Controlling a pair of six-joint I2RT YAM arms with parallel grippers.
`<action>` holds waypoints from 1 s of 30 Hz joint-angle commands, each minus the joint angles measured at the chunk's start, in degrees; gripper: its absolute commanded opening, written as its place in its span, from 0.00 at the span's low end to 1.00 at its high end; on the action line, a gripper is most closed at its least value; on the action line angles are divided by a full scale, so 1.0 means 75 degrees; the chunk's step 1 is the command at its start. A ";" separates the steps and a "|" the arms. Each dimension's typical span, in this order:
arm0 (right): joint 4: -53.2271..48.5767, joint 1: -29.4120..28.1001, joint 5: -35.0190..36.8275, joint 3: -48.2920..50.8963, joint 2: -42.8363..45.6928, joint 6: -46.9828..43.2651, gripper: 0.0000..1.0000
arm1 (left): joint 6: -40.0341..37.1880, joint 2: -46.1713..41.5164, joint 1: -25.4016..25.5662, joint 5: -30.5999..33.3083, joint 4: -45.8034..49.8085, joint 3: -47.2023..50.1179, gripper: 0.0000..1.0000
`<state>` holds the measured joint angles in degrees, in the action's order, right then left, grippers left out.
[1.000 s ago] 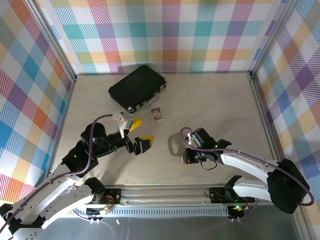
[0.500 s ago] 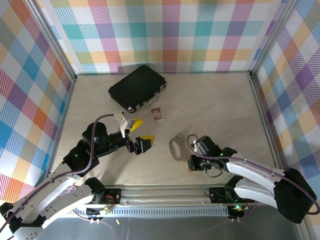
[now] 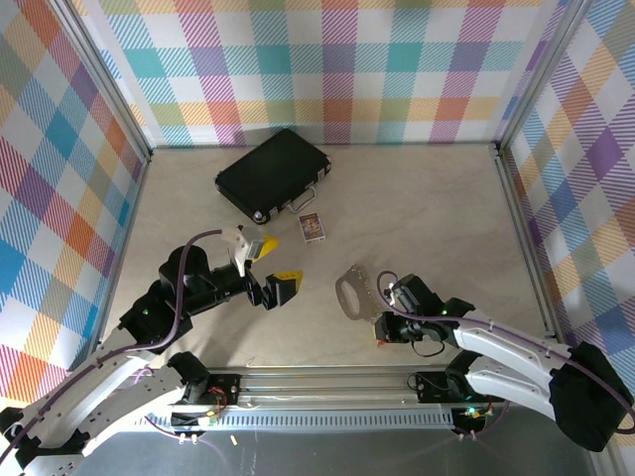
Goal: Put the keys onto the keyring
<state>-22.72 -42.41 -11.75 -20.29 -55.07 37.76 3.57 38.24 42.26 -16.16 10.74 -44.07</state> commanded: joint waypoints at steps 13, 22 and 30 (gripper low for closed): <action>-0.1178 -0.0053 0.0468 -0.0042 0.1460 0.0180 0.31 | 0.0020 -0.0059 0.0002 0.0511 0.0438 -0.0198 1.00; -0.1593 -0.0052 0.1259 -0.0605 0.2666 -0.0387 0.50 | 0.0130 -0.0029 0.0001 0.1429 0.1195 -0.0276 1.00; -0.1240 -0.0031 0.2457 -0.0989 0.3053 -0.1332 0.78 | 0.0644 -0.0168 -0.0006 0.3298 0.1503 -0.0067 1.00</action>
<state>-32.77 -42.46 1.72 -25.39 -32.73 32.03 6.46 38.30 42.26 0.97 21.12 -44.21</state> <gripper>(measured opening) 0.762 0.997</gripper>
